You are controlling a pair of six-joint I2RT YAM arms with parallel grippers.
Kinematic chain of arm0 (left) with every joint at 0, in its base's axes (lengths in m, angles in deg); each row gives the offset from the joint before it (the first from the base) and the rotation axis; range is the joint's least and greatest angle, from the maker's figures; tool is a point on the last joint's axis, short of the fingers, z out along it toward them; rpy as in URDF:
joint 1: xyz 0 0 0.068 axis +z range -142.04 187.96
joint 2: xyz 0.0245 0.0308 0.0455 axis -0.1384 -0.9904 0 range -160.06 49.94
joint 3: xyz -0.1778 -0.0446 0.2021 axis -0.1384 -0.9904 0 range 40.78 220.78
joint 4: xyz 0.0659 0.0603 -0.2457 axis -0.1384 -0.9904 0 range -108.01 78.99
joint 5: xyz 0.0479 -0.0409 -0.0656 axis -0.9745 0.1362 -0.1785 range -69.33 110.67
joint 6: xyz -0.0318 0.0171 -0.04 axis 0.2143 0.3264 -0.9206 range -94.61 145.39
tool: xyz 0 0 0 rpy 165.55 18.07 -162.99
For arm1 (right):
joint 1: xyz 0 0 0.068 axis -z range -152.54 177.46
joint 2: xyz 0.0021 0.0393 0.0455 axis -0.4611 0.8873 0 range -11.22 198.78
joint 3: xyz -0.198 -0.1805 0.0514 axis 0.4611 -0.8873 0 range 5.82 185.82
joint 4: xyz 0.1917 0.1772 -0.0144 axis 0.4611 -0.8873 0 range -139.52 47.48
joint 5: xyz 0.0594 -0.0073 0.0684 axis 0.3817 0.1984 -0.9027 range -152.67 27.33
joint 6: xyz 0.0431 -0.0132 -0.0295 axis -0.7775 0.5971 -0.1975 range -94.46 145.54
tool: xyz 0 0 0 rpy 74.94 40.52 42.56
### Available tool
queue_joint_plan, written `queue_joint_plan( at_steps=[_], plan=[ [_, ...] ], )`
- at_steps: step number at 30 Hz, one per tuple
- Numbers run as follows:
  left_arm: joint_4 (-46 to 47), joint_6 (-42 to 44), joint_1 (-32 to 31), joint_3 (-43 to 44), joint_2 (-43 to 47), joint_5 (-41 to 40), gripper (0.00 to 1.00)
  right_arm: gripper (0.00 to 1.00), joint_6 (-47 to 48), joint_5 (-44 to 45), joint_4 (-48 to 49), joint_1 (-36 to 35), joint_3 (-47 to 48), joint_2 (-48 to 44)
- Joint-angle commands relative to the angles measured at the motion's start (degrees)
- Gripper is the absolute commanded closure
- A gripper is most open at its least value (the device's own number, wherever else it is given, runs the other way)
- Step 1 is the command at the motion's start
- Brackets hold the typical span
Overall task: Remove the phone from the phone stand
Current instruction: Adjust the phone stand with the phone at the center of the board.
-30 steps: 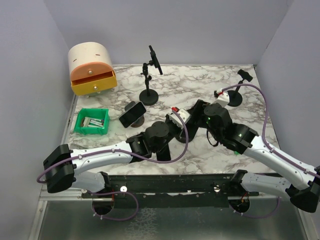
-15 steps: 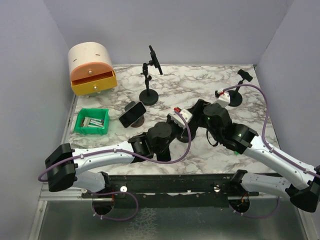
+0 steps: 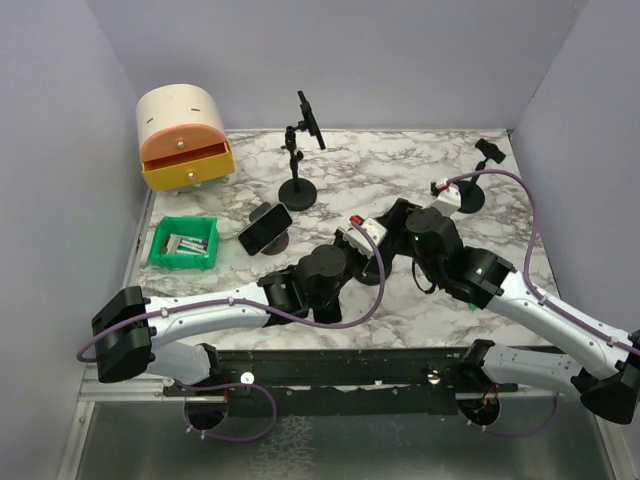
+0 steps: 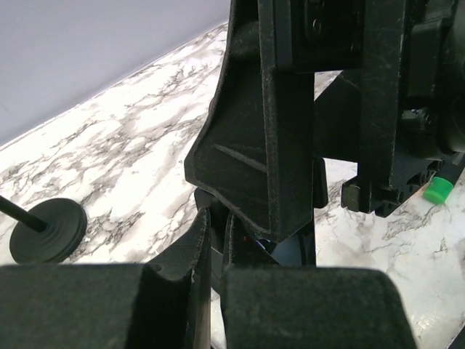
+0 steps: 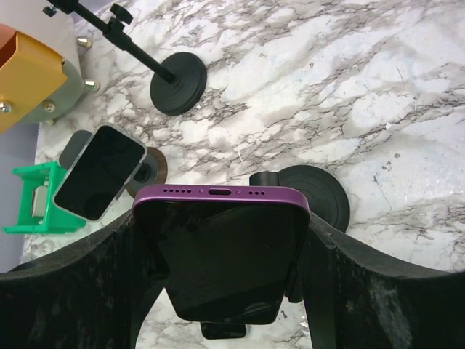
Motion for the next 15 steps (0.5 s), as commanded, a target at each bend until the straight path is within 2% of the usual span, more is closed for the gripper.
queue_joint_plan(
  at_steps=[1, 15],
  plan=[
    [-4.6, 3.3, 3.0, 0.6, 1.4, -13.4, 1.00, 1.00, 2.0, 4.1, -7.6, -0.2, -1.1, -2.3],
    [-6.8, -1.0, 8.0, -0.3, 3.7, -10.0, 1.00, 1.00, 1.6, 4.9, -8.5, -0.2, -2.3, -3.3]
  ],
)
